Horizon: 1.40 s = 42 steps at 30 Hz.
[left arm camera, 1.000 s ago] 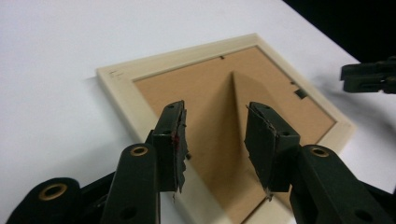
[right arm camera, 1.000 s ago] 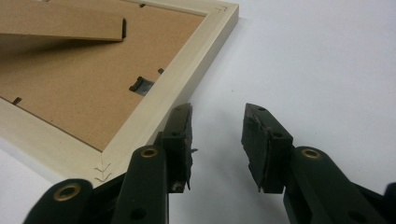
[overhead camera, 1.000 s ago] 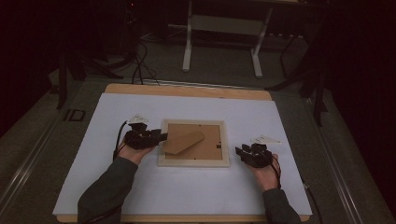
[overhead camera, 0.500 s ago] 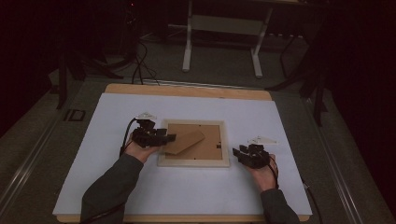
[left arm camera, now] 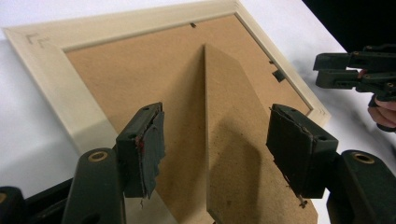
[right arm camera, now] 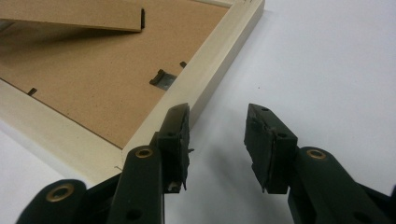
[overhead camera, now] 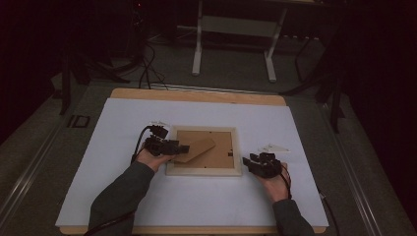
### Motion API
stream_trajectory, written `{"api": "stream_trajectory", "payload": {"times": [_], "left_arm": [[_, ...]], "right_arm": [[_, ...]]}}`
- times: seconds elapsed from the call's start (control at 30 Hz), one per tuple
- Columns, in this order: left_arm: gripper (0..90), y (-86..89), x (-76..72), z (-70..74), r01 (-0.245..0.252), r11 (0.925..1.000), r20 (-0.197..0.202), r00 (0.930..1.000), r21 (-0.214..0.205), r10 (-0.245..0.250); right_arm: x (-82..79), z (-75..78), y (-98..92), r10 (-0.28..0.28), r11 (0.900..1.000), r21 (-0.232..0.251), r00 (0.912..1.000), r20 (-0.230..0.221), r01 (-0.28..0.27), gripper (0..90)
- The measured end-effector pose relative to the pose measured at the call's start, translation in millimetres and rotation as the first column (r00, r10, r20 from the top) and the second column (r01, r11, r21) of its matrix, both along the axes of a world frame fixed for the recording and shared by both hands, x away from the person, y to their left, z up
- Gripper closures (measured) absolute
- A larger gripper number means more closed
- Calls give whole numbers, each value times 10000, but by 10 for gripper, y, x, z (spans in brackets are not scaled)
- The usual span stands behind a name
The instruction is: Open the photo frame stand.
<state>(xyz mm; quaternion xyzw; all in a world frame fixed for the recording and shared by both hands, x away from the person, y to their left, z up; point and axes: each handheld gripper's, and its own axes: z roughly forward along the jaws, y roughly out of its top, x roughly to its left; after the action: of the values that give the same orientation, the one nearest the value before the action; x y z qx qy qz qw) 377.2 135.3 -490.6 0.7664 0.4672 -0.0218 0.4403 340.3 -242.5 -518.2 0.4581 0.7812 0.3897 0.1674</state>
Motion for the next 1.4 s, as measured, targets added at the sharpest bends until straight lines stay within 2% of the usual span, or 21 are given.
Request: {"api": "stream_trajectory", "payload": {"times": [0.07, 0.23, 0.43, 0.47, 0.57, 0.73, 1.4], "left_arm": [[407, 0, 16, -20, -7, 9998, -156, 9999, -195, 4], [458, 3, 30, -43, 74, 9992, -335, 9994, -389, -87], [471, -15, 48, -78, 203, 9979, -600, 9979, -617, -240], [473, -37, 57, -95, 358, 9974, -759, 9963, -626, -406], [490, -54, 67, -112, 508, 9961, -900, 9943, -721, -573], [531, -82, 73, -122, 771, 9935, -992, 9914, -836, -853], [560, -107, 61, -98, 940, 9947, -920, 9910, -428, -976]], "right_arm": [[-1, -2, 7, 13, 10000, 15, 10000, -18, -13, 593], [0, -4, 9, 31, 10000, 11, 10000, -18, -31, 593], [1, -5, 10, 51, 10000, 13, 10000, -21, -51, 592], [1, -6, 14, 80, 10000, -2, 10000, -18, -80, 591], [-1, -7, 21, 119, 9999, 9, 9999, -29, -119, 590], [-2, -10, 33, 190, 9998, -14, 9998, -30, -190, 589], [1, -15, 88, 251, 9997, -37, 9997, 22, -251, 574]]}}
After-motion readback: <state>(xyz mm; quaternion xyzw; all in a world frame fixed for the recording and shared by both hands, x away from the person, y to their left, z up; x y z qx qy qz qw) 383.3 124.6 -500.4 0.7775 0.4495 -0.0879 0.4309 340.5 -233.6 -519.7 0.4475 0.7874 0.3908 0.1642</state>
